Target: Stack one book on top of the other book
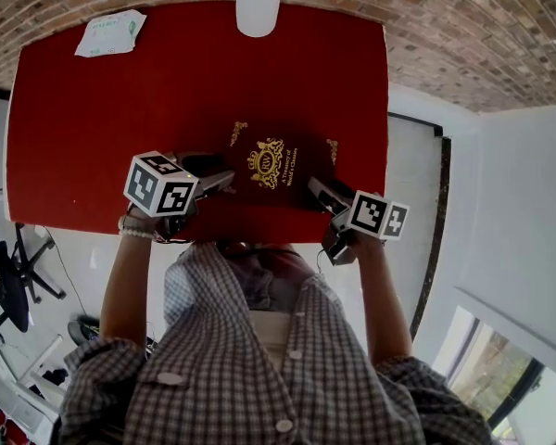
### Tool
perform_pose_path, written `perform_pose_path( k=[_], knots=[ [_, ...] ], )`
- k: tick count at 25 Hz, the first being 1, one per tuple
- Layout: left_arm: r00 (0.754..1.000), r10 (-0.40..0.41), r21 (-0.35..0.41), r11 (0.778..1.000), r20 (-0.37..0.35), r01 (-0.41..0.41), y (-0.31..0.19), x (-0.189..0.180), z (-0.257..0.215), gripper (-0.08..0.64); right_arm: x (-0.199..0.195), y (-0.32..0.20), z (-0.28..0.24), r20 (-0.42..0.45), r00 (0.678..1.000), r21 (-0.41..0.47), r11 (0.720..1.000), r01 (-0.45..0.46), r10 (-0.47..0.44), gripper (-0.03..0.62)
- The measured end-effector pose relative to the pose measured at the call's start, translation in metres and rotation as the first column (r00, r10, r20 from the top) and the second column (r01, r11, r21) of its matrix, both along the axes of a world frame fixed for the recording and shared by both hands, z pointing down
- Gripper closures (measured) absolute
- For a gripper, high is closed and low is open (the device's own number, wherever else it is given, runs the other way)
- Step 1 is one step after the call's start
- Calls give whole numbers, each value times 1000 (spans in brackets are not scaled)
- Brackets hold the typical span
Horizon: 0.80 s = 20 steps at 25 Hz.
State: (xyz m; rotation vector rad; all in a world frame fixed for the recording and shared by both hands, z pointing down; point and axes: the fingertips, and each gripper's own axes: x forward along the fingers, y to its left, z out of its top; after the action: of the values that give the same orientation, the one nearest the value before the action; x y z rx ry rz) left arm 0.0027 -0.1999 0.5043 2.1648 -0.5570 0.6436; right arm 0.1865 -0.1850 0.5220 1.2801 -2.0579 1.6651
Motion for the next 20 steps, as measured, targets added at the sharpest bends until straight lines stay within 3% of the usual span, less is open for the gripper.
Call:
perform_pose_path(
  k=[8, 14, 16, 20],
  knots=[
    [989, -146, 23, 989, 36, 145, -9, -51, -1, 388, -48, -26, 0, -5, 998, 34, 997, 64, -64, 281],
    [980, -197, 86, 978, 43, 192, -9, -59, -6, 401, -51, -28, -2, -31, 997, 61, 996, 70, -68, 283],
    [976, -215, 125, 970, 45, 208, -8, -62, -10, 461, -48, -28, -8, -87, 993, 106, 991, 85, -76, 311],
    [969, -246, 217, 948, 27, 235, -6, -75, -26, 543, -37, -26, -22, -240, 970, 201, 976, 88, -38, 443]
  ],
)
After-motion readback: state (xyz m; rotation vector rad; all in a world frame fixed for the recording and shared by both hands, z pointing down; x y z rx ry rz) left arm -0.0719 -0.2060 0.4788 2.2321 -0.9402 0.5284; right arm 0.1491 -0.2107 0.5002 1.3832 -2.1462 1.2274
